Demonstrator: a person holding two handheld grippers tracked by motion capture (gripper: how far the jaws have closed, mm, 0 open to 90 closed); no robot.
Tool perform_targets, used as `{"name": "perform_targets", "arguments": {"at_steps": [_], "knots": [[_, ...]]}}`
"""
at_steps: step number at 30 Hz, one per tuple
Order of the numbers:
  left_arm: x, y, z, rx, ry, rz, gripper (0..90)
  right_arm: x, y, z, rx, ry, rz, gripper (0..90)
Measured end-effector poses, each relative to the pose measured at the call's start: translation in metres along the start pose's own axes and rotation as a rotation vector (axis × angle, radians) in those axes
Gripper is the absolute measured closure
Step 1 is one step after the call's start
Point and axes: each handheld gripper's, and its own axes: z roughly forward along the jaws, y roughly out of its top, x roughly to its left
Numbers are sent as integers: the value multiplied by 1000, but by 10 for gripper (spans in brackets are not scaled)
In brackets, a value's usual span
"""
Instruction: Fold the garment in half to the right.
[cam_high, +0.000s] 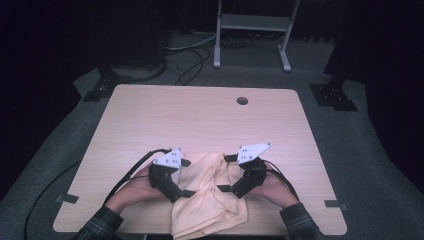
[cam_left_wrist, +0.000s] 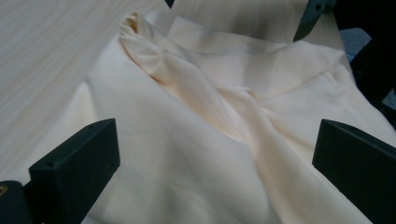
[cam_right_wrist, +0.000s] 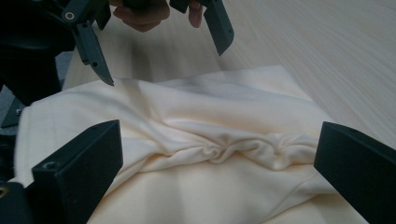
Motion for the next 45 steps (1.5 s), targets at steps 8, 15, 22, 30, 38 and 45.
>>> {"name": "perform_targets", "arguments": {"at_steps": [8,15,22,30,38,45], "knots": [[26,-13,27,84,-7,-20,4,-24,-21,20,121,-43,16,12],[24,-17,32,114,6,6,4,-25,-31,23,162,-52,4,13],[23,-17,33,115,13,11,4,-25,-35,24,145,-51,4,12],[25,-11,27,72,10,-11,3,-23,-28,20,124,-72,29,0],[22,-1,21,55,14,-8,3,-21,-19,6,53,-79,65,0],[15,11,0,-18,28,-14,3,-14,-8,-11,-47,-70,76,0]]}}
